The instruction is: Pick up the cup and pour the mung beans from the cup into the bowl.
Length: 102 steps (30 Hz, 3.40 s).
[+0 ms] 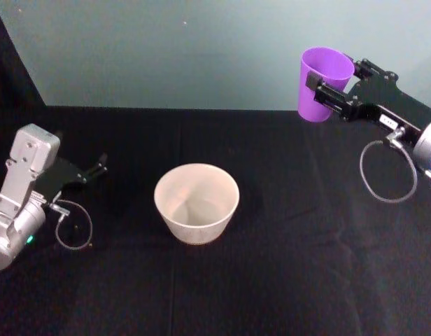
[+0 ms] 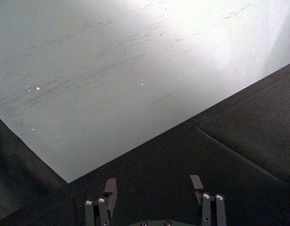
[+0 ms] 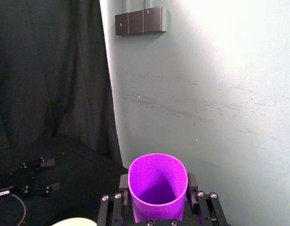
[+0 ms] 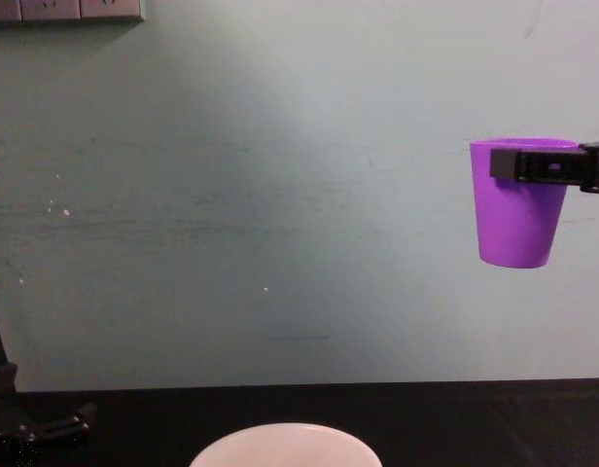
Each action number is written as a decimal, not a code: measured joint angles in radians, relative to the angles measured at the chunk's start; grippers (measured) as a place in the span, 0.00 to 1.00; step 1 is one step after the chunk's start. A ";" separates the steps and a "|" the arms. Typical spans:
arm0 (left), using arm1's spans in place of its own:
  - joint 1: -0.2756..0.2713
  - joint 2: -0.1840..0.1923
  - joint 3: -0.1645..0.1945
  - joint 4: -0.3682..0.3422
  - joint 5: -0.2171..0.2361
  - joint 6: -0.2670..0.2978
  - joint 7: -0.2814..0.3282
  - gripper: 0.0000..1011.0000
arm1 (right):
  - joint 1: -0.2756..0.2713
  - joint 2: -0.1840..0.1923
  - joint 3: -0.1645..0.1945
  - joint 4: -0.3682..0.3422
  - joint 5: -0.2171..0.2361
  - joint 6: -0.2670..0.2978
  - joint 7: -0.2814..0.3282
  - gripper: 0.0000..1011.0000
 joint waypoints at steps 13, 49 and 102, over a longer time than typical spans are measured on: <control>0.000 0.000 0.000 0.000 0.000 0.000 0.000 1.00 | -0.004 -0.005 -0.001 0.005 -0.005 -0.003 0.000 0.71; 0.000 0.000 0.000 0.000 0.000 0.000 0.000 1.00 | -0.006 -0.008 -0.002 0.008 -0.010 -0.006 -0.001 0.71; 0.000 0.000 0.000 0.000 0.000 0.000 0.000 1.00 | -0.006 -0.008 -0.002 0.008 -0.010 -0.006 -0.001 0.71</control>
